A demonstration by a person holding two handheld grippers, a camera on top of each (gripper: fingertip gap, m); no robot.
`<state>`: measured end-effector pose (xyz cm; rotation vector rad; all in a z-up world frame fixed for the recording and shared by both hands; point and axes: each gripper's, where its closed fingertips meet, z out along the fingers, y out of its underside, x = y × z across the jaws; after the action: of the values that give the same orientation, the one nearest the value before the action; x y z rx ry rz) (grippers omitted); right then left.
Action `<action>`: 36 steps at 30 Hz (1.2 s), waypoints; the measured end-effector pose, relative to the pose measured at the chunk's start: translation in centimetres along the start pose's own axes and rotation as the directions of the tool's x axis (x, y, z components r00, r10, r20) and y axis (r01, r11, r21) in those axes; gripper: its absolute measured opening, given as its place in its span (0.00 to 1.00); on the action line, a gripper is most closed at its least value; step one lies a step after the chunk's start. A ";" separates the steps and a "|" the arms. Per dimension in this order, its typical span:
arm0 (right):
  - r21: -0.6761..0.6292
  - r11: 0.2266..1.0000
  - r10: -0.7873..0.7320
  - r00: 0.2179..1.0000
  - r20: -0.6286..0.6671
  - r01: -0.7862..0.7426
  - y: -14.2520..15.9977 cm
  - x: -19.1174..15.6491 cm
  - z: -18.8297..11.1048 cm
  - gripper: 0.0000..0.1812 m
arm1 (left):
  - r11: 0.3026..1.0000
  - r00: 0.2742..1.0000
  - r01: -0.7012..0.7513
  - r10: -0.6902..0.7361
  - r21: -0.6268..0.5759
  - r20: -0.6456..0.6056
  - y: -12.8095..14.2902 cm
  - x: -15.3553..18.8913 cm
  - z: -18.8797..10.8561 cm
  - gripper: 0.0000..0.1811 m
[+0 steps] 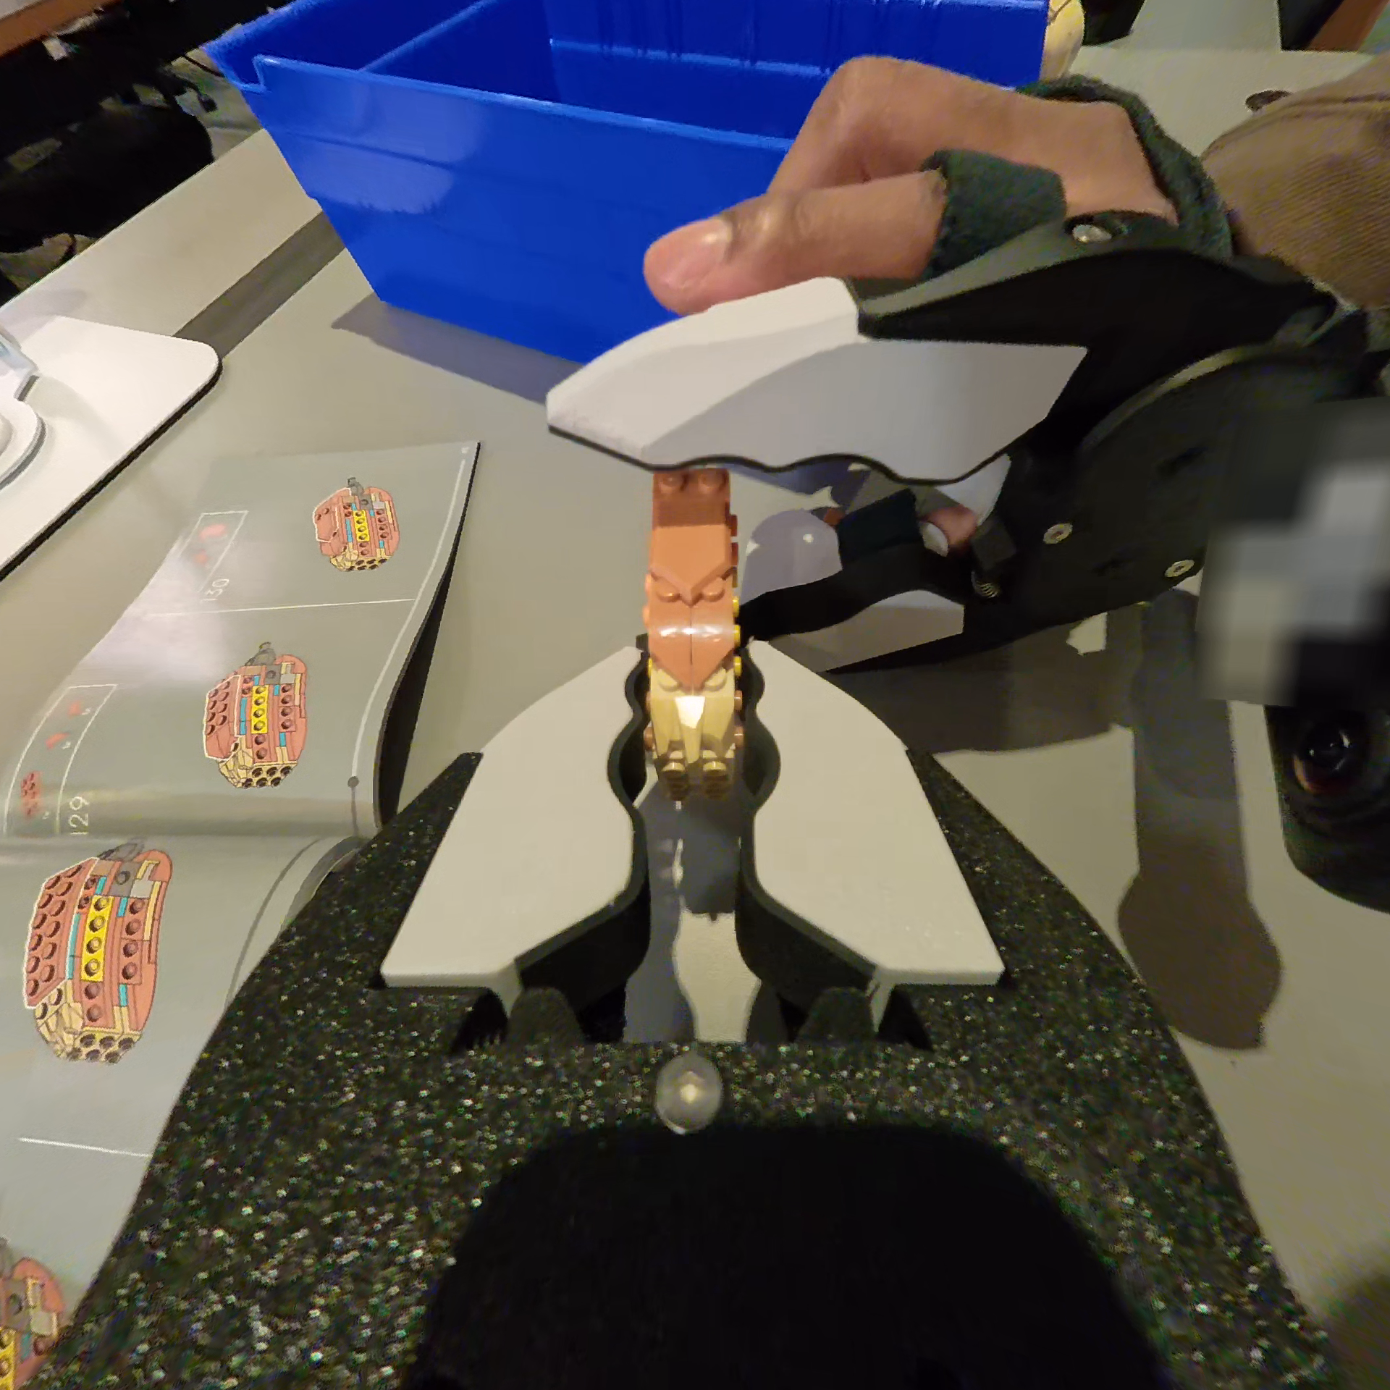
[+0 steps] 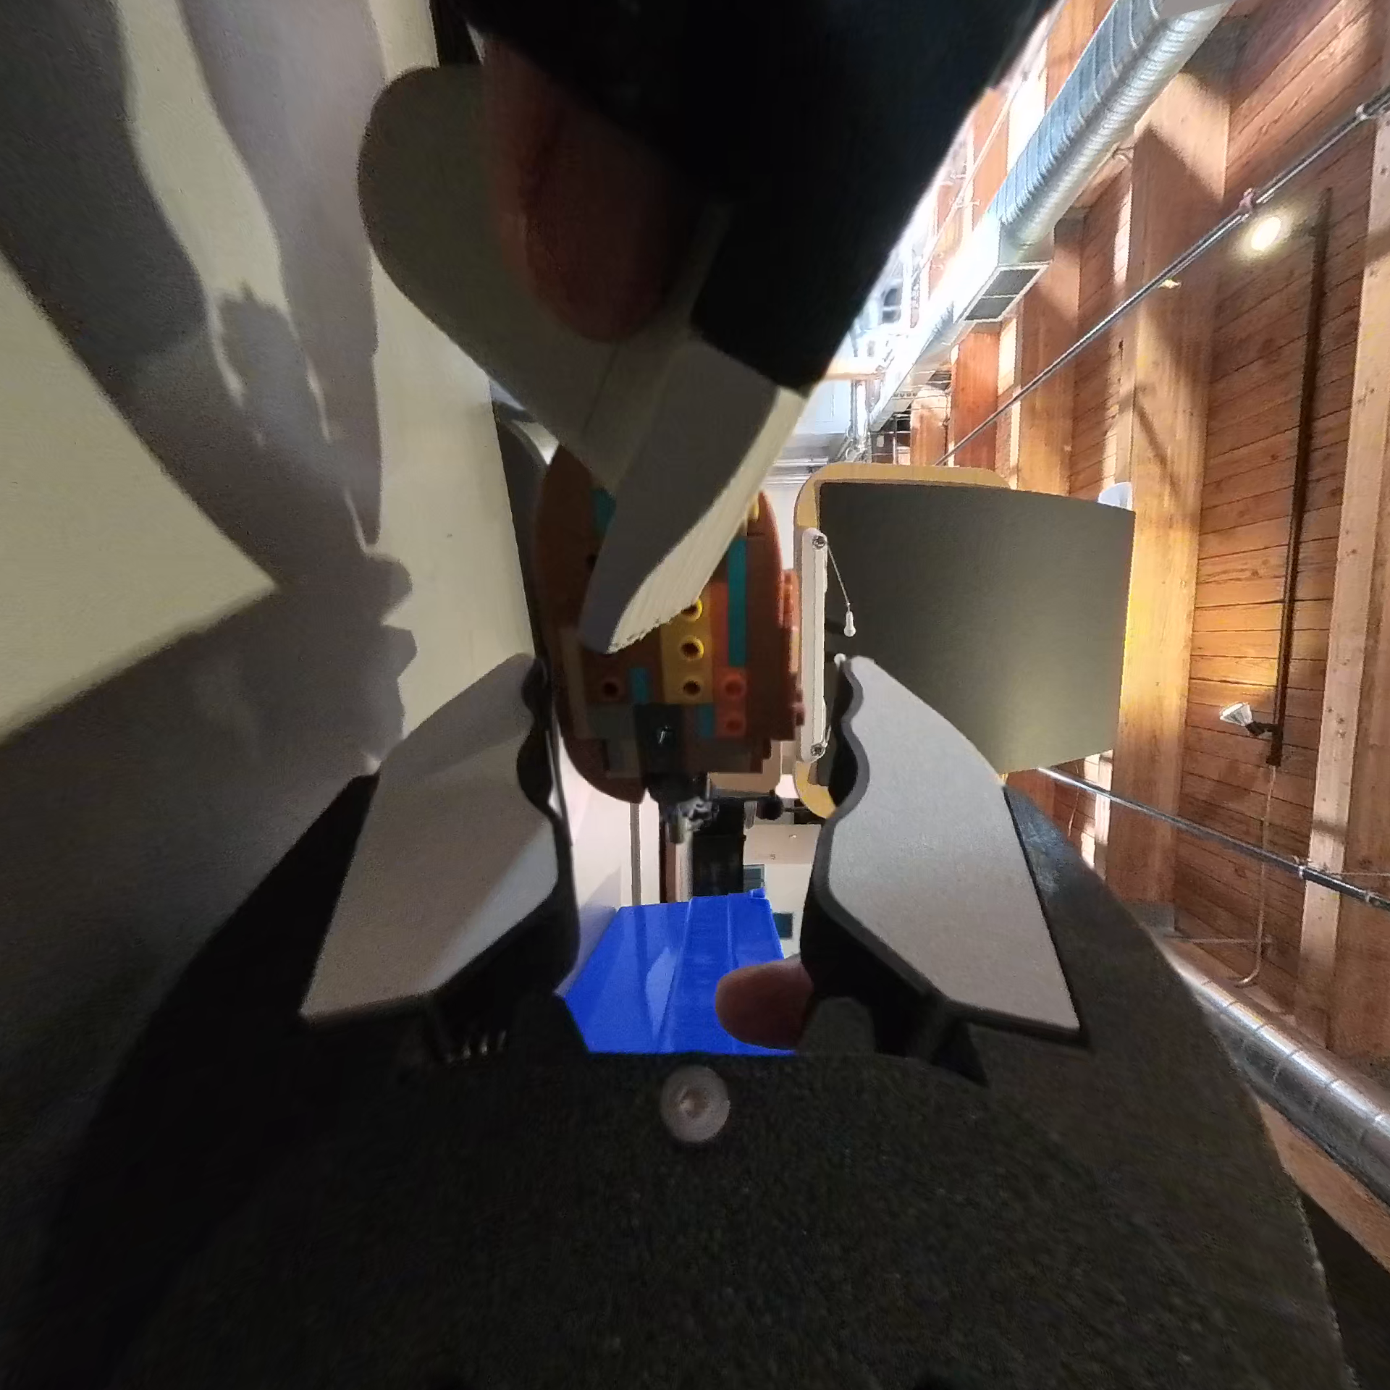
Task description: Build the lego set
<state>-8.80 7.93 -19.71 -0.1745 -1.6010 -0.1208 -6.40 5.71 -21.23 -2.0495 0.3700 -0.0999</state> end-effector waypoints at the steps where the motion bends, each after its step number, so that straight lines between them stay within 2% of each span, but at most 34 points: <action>1: 0.003 1.000 -0.007 1.000 -0.003 0.007 -0.1 0.0 0.0 0.38 | 1.000 1.000 0.002 -0.002 0.000 -0.002 0.0 0.1 0.0 0.12; 4: 0.004 1.000 -0.019 1.000 -0.006 0.019 -0.2 -0.1 0.0 0.33 | 1.000 1.000 0.020 -0.020 0.010 -0.010 -0.2 0.1 0.1 0.12; 12: 0.008 1.000 -0.027 0.999 0.037 0.027 -0.1 -0.3 -0.1 0.32 | 1.000 0.999 0.028 -0.028 0.009 -0.016 -0.2 0.3 0.1 0.12; 22: -0.042 0.999 -0.011 0.999 0.037 0.013 0.2 -0.6 0.2 0.32 | 0.999 0.999 0.040 -0.040 0.005 -0.010 0.1 0.0 0.4 0.12; 29: -0.120 0.993 0.025 0.998 0.051 -0.019 2.3 0.2 -0.9 0.37 | 0.996 0.996 0.082 -0.082 0.016 0.023 0.5 -1.5 -0.1 0.12; 33: -0.149 0.977 0.173 0.977 0.122 -0.155 3.6 0.7 -3.8 0.34 | 0.993 0.993 0.115 -0.116 0.013 0.010 0.9 -2.0 -0.4 0.12; 36: -0.218 0.909 0.405 0.876 0.260 -0.355 4.9 -0.9 -6.3 0.28 | 0.992 0.992 0.123 -0.123 -0.007 -0.015 1.3 -1.8 -0.2 0.12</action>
<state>-1.64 11.50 -20.48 -0.6618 -1.8277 0.0877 -8.42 5.55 -22.09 -2.0781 0.2534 -0.1899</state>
